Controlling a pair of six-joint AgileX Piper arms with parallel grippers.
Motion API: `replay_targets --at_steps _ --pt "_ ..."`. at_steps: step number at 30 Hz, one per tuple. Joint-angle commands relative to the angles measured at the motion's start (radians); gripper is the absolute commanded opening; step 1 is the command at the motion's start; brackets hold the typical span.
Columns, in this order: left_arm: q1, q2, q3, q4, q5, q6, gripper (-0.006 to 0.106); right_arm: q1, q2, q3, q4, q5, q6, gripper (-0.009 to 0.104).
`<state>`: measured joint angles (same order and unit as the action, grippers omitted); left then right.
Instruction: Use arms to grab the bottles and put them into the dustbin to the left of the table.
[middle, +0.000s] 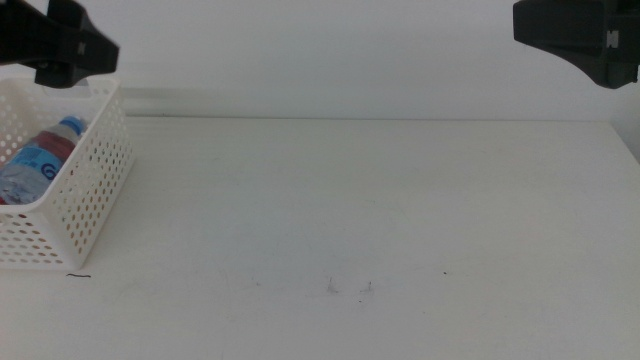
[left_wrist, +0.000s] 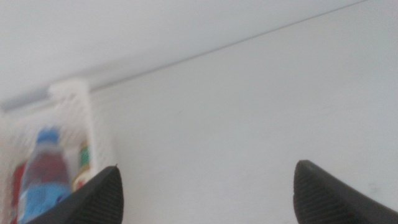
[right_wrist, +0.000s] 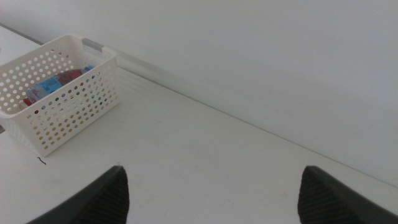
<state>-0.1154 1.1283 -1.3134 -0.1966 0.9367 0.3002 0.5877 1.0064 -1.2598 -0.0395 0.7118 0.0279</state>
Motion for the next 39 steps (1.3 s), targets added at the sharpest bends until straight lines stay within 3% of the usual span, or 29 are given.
replay_targets --at_steps 1,4,7,13,18,27,28,31,34,39 --pt "-0.062 -0.07 0.007 -0.007 0.0 -0.01 0.094 -0.007 -0.004 0.0 -0.009 -0.007 -0.002 0.086" --pt "-0.136 -0.151 0.028 0.039 -0.032 -0.056 0.094 -0.007 -0.004 0.0 -0.009 -0.007 -0.002 0.086" --pt "-0.213 -0.285 0.141 0.123 -0.142 -0.205 0.094 -0.007 -0.004 0.0 -0.009 -0.007 -0.002 0.086" --pt "-0.229 -0.522 0.36 0.243 -0.234 -0.317 0.094 -0.007 -0.004 0.0 -0.009 -0.007 -0.002 0.086" --pt "-0.229 -0.567 0.394 0.202 -0.226 -0.3 0.094 -0.007 -0.004 0.0 -0.009 -0.007 -0.002 0.086" --pt "-0.229 -0.577 0.394 0.226 -0.231 -0.3 0.094 -0.007 -0.004 0.0 -0.009 -0.007 -0.002 0.086" --pt "-0.229 -0.577 0.401 0.226 -0.231 -0.3 0.094 -0.007 -0.004 0.01 0.029 -0.025 -0.002 0.086" --pt "-0.211 -0.601 0.448 0.222 -0.298 -0.3 0.094 -0.011 -0.024 0.101 0.088 -0.177 -0.002 0.086" --pt "-0.142 -0.673 0.571 0.226 -0.408 -0.3 0.094 -0.045 -0.088 0.255 0.079 -0.365 -0.002 0.086" --pt "-0.001 -0.822 0.79 0.11 -0.495 -0.3 0.094 -0.207 -0.236 0.539 0.079 -0.489 -0.002 0.086"
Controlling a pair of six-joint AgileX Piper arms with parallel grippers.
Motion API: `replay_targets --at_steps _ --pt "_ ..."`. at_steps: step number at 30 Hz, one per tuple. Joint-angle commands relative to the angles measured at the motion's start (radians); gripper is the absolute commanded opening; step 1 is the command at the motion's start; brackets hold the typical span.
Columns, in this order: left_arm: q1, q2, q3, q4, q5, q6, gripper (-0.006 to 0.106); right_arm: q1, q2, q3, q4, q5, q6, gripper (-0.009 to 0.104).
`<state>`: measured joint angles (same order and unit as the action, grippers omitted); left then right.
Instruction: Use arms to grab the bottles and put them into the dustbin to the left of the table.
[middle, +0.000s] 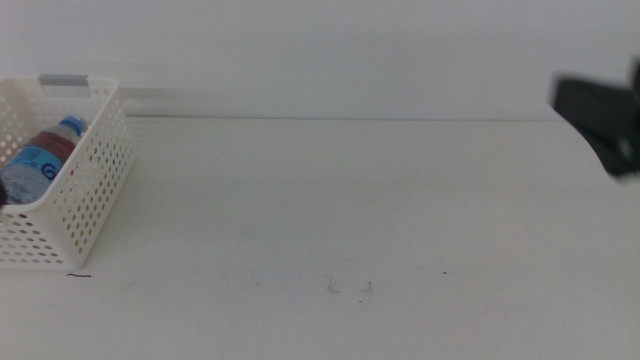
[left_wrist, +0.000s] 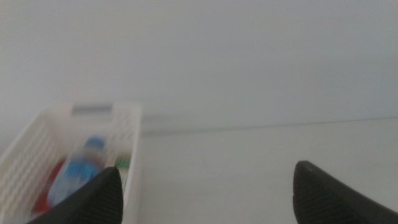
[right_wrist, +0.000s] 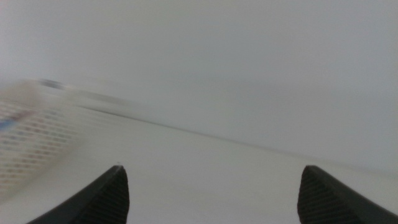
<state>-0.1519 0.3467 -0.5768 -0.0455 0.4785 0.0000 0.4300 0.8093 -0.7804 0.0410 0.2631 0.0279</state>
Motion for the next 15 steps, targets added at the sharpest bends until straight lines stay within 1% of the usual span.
replay_targets --at_steps 1,4,8,12,15 --pt "0.063 -0.068 0.096 -0.063 -0.043 0.0 0.094 -0.084 -0.08 0.116 -0.001 -0.04 -0.002 0.086" --pt "0.113 -0.147 0.211 -0.067 -0.045 0.0 0.094 -0.164 -0.226 0.266 -0.012 -0.04 -0.002 0.086" --pt "0.119 -0.247 0.332 -0.065 -0.045 0.0 0.094 -0.254 -0.453 0.452 -0.041 -0.04 -0.002 0.086" --pt "0.119 -0.308 0.424 -0.065 -0.054 0.0 0.094 -0.341 -0.614 0.575 -0.041 -0.04 -0.002 0.086" --pt "0.119 -0.334 0.479 -0.06 -0.108 0.0 0.094 -0.383 -0.718 0.655 -0.041 -0.04 -0.002 0.086"
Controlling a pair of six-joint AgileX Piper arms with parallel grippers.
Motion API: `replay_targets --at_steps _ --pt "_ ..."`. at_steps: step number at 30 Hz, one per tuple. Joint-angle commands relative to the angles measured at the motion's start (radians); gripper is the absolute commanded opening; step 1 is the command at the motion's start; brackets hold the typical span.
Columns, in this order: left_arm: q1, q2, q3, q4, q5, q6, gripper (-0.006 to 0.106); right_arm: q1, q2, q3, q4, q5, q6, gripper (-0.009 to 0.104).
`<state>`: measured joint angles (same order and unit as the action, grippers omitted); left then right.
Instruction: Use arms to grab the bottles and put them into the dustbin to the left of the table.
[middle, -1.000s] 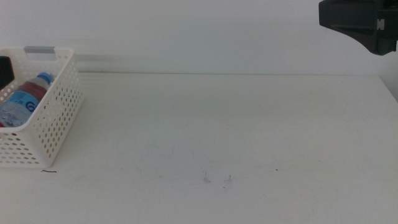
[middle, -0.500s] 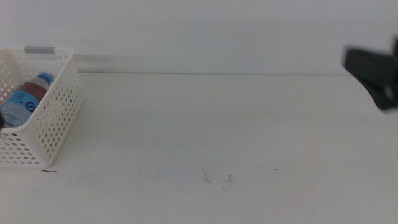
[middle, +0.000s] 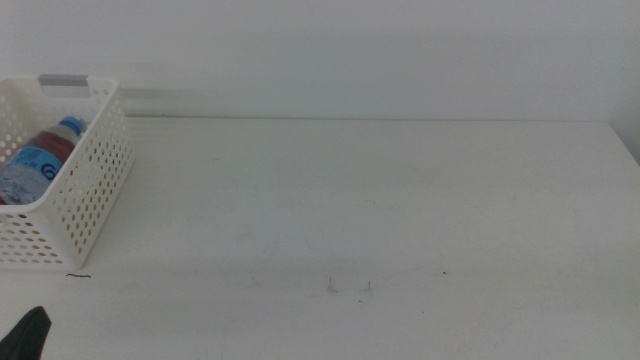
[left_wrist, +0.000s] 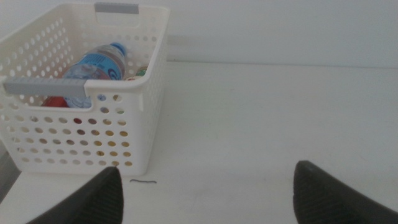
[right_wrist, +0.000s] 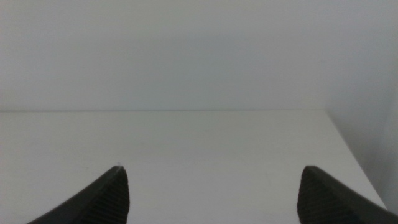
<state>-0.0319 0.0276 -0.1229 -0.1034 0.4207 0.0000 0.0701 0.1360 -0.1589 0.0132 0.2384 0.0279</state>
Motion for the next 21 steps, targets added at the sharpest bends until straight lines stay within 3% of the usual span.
replay_targets --at_steps 1,8,15,21 --pt "-0.001 -0.02 0.039 -0.002 -0.074 0.0 0.094 -0.031 -0.084 0.058 -0.013 -0.017 -0.002 0.086" --pt "0.0 -0.028 0.123 -0.002 -0.263 0.0 0.094 -0.04 -0.136 0.159 -0.019 -0.052 -0.002 0.086" --pt "0.002 -0.028 0.123 -0.002 -0.229 0.0 0.094 -0.04 -0.136 0.159 -0.027 -0.051 -0.002 0.086" --pt "0.002 -0.028 0.123 0.095 -0.229 0.0 0.094 -0.04 -0.136 0.159 -0.027 -0.055 -0.002 0.086"
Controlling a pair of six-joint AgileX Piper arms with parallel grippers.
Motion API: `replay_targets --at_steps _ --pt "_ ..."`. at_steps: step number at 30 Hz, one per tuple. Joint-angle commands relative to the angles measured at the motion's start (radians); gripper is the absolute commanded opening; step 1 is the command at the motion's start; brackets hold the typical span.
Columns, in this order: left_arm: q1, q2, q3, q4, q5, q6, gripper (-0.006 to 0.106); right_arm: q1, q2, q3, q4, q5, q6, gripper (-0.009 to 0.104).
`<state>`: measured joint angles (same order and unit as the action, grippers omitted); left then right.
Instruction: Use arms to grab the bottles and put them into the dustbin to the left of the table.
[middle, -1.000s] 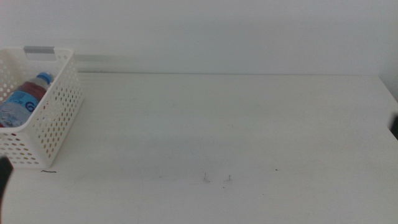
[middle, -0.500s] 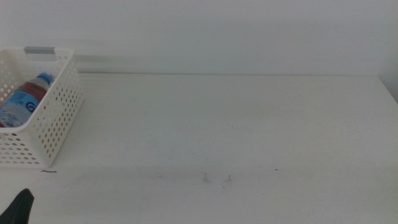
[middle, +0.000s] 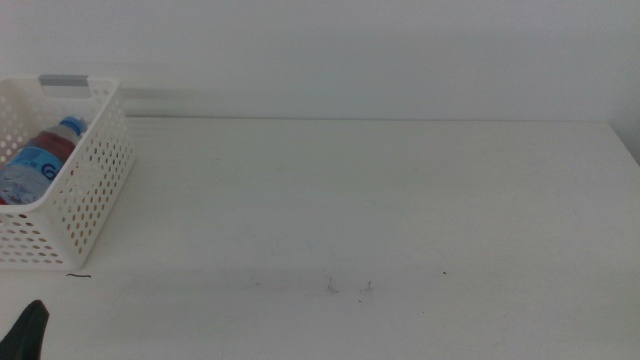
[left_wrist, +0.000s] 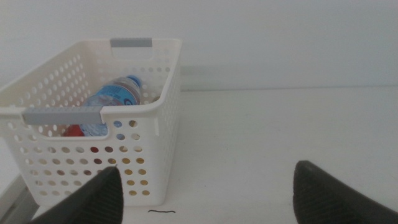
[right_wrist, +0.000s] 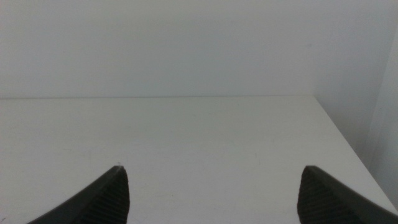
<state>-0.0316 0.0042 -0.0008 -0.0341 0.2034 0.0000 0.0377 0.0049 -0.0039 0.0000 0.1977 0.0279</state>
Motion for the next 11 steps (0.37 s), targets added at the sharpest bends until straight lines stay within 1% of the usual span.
replay_targets --at_steps 1,11 --pt "0.001 -0.004 0.001 0.026 -0.012 0.0 0.094 -0.008 -0.005 0.004 -0.013 -0.014 -0.002 0.086" --pt "0.001 -0.004 0.001 0.034 -0.014 0.0 0.094 -0.008 -0.005 0.004 -0.013 -0.014 0.0 0.086"
